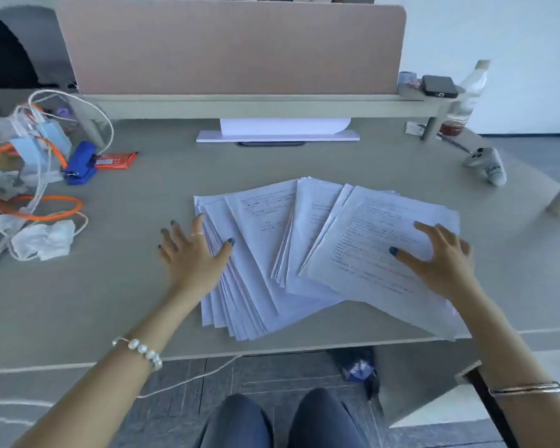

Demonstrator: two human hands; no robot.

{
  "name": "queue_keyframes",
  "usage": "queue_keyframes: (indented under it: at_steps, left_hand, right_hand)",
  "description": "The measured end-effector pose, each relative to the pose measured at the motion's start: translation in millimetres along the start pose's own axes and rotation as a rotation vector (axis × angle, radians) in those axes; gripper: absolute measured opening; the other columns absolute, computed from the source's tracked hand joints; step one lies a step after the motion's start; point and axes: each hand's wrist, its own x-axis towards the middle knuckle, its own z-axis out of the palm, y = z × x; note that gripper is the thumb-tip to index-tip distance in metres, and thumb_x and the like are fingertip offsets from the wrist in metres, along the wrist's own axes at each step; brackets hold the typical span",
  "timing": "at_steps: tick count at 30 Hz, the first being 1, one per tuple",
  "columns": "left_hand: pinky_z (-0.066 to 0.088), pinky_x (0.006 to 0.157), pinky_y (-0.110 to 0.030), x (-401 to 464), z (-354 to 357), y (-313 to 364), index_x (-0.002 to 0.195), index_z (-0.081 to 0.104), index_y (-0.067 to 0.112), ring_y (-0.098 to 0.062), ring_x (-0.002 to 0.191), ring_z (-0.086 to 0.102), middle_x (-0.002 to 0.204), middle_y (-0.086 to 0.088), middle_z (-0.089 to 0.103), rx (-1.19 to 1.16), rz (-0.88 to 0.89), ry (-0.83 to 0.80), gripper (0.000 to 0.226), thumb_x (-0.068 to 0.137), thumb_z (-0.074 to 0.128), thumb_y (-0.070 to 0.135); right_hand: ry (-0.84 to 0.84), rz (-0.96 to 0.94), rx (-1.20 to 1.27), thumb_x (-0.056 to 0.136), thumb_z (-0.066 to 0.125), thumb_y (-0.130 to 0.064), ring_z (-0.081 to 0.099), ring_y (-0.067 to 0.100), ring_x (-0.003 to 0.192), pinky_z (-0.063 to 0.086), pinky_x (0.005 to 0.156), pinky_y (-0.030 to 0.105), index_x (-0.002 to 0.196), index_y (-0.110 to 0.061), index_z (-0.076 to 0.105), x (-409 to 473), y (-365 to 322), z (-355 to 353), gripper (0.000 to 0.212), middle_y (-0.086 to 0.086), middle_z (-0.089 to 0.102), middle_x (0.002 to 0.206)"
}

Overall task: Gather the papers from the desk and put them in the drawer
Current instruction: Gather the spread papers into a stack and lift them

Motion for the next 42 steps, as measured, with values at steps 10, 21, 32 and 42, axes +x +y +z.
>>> queue_keyframes:
  at_steps: [10,21,32,42]
  left_hand:
    - [0.035,0.105,-0.046,0.7,-0.7,13.4,0.141,0.032,0.016,-0.039,0.131,0.037,0.134,-0.023,0.049,-0.382,-0.057,-0.211,0.069,0.082,0.059,0.039]
    - [0.026,0.096,-0.023,23.4,10.2,44.2,0.134,0.042,0.025,-0.007,0.137,0.026,0.148,0.003,0.034,-0.709,0.054,-0.277,0.051,0.087,0.058,0.013]
    - [0.031,0.088,-0.002,30.0,1.6,54.9,0.107,0.053,0.038,0.007,0.117,0.043,0.123,0.019,0.053,-0.833,0.225,-0.117,0.055,0.080,0.049,-0.010]
    - [0.025,0.114,-0.023,8.3,-43.8,107.4,0.138,0.028,0.025,0.001,0.138,0.027,0.146,0.017,0.032,-1.062,0.605,0.025,0.070,0.083,0.057,-0.007]
  right_hand:
    - [-0.134,0.121,-0.042,0.073,0.063,-0.054,0.030,0.036,0.124,0.027,0.100,0.037,0.134,-0.028,0.040,14.9,-8.4,-0.9,0.070,0.020,0.046,0.130]
    - [-0.311,-0.140,0.176,0.071,0.070,-0.044,0.025,0.024,0.123,0.030,0.088,0.028,0.130,-0.032,0.044,44.2,-75.0,43.2,0.066,0.005,0.045,0.130]
    - [-0.362,-0.219,0.527,0.069,0.077,-0.031,0.052,0.015,0.110,0.047,0.088,0.031,0.139,-0.036,0.025,52.0,-87.3,52.1,0.088,-0.004,0.036,0.136]
    - [-0.339,-0.123,1.126,0.080,0.066,-0.026,0.069,0.024,0.096,0.054,0.088,0.047,0.112,-0.007,0.064,40.9,-98.5,-9.5,0.037,0.007,0.072,0.106]
